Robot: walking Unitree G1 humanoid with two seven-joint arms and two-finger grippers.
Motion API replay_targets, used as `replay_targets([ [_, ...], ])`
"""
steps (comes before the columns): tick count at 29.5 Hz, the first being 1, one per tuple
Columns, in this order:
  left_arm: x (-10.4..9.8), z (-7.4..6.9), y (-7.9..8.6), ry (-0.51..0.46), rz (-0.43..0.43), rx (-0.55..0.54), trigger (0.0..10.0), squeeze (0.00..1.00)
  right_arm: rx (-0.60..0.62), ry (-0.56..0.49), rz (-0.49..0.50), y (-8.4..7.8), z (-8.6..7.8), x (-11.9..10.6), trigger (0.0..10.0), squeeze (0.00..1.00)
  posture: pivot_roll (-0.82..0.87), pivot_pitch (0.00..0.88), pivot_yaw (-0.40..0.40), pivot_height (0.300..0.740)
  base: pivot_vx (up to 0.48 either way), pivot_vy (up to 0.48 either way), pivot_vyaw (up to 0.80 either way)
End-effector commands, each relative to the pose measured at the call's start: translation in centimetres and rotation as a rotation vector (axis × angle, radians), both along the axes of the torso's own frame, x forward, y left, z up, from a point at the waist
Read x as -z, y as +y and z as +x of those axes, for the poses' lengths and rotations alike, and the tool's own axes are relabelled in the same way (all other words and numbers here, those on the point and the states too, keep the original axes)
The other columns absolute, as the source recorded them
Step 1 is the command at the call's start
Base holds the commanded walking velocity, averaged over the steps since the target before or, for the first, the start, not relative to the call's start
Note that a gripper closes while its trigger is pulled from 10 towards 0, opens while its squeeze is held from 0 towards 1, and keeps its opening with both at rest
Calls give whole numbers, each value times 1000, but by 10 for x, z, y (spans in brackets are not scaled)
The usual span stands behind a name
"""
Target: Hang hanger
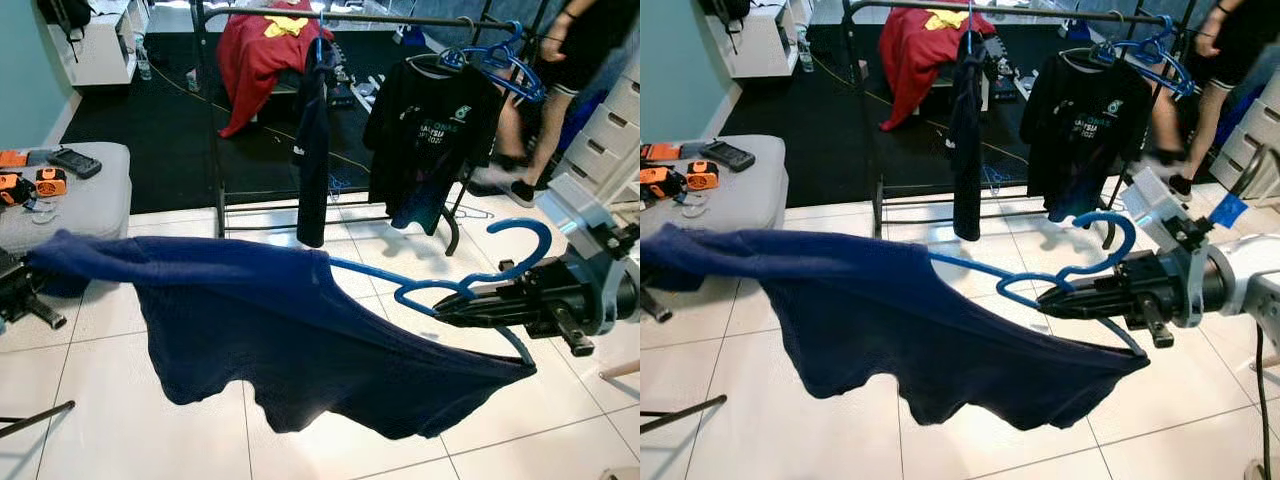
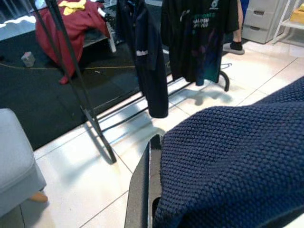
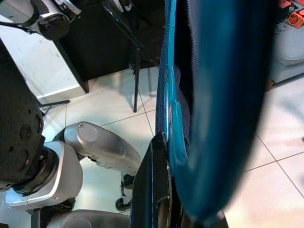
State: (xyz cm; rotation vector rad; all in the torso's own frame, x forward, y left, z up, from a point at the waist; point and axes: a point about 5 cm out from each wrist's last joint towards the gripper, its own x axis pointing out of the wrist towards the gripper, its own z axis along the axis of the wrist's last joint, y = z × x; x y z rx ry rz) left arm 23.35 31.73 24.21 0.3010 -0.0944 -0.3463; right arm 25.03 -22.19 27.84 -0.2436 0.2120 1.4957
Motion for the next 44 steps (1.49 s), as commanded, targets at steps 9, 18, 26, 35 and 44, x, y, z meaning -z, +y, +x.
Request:
replay_targets([
  [9, 57, -1, -24, 208, 72, 76, 10000, 1000, 59, -13, -88, -4, 4, 1, 10000, 0, -122, 102, -51, 740, 0, 0, 0],
  [18, 72, -10, -29, 299, 118, 133, 10000, 1000, 55, 29, -180, -4, 5, 18, 10000, 0, -122, 107, -52, 740, 0, 0, 0],
  [26, 67, -21, -29, 324, 130, 203, 10000, 1000, 29, 48, -186, 0, 7, 23, 10000, 0, -115, 118, -49, 740, 0, 0, 0],
  [35, 12, -19, -60, 8, -57, 371, 10000, 1000, -41, 58, -173, 6, 4, 24, 10000, 0, -113, 124, -51, 740, 0, 0, 0],
  [44, -49, -33, -83, -134, -31, 672, 10000, 0, -155, 10, -160, 17, 4, 9, 10000, 0, -116, 123, -48, 740, 0, 0, 0],
])
